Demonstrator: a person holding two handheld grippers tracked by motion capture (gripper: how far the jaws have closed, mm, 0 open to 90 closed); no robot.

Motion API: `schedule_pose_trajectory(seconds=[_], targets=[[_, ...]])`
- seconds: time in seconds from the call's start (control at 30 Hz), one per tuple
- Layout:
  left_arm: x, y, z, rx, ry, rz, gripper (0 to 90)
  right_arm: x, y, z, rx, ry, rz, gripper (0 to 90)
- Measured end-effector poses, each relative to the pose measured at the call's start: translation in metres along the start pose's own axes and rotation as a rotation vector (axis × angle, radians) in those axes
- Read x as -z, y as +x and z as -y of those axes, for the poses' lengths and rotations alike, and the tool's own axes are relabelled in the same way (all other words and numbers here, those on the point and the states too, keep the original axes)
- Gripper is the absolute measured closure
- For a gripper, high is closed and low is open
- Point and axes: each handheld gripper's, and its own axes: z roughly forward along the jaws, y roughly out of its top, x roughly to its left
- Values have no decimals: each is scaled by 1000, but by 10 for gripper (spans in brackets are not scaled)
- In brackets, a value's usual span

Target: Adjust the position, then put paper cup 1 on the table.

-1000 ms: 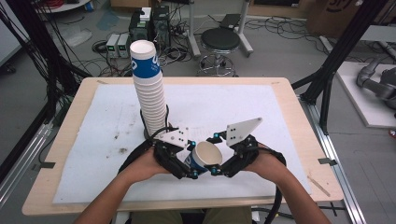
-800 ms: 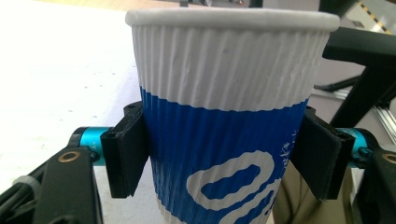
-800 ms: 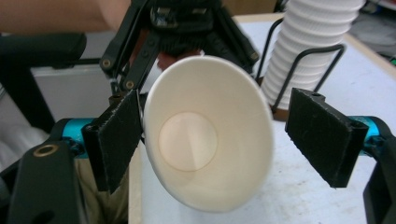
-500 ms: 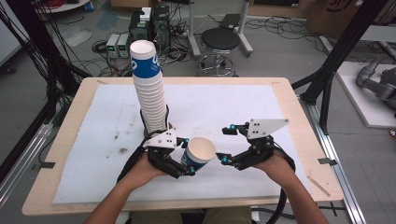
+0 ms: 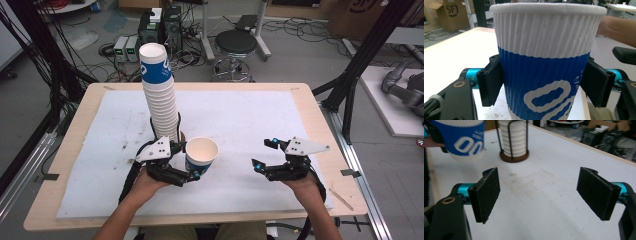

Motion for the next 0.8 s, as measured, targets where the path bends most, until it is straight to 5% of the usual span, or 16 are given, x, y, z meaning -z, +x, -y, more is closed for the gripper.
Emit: schedule_pose_trajectory(seconds=[0.23,0.8], targets=[[5,1,5,5,-36,-13,254,5,-6,17,-4,-1,91,193],[32,-5,5,-39,-125,-51,253,16,-11,27,-23,-7,135,193]])
